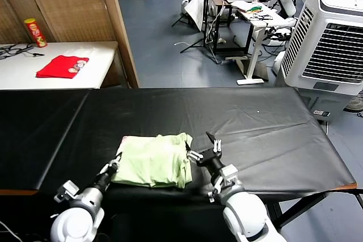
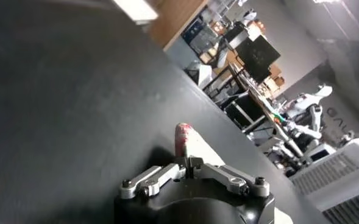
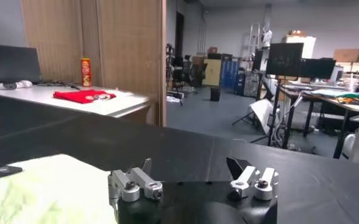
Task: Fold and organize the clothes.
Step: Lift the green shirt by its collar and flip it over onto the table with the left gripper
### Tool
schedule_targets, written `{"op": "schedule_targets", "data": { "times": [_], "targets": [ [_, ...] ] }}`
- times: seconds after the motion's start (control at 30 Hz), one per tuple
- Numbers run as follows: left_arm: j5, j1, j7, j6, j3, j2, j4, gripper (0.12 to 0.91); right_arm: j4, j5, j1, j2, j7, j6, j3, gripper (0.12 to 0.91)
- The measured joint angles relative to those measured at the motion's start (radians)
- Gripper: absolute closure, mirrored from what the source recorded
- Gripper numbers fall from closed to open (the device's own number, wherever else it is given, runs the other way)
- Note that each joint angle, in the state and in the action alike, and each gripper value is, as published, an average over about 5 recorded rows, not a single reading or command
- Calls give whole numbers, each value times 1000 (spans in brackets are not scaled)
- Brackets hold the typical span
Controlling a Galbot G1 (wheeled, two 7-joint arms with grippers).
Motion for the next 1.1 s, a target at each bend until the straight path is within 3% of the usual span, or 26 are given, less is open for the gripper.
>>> {"op": "schedule_targets", "data": {
  "times": [0.27, 0.67, 0.87, 1.1],
  "targets": [
    [305, 16, -5, -46, -29, 66, -53, 887, 4, -53, -30, 18, 6, 8, 28, 227],
    [667, 71, -2, -101, -234, 361, -85, 887, 3, -70, -66, 38, 8, 33, 32, 227],
    [739, 77, -16, -89, -212, 370, -144, 887, 6, -81, -85, 41, 7, 36, 31, 227],
    [653, 28, -62, -23, -15, 272, -182, 887, 30, -84, -114, 32, 7, 33, 52, 227]
  ]
}}
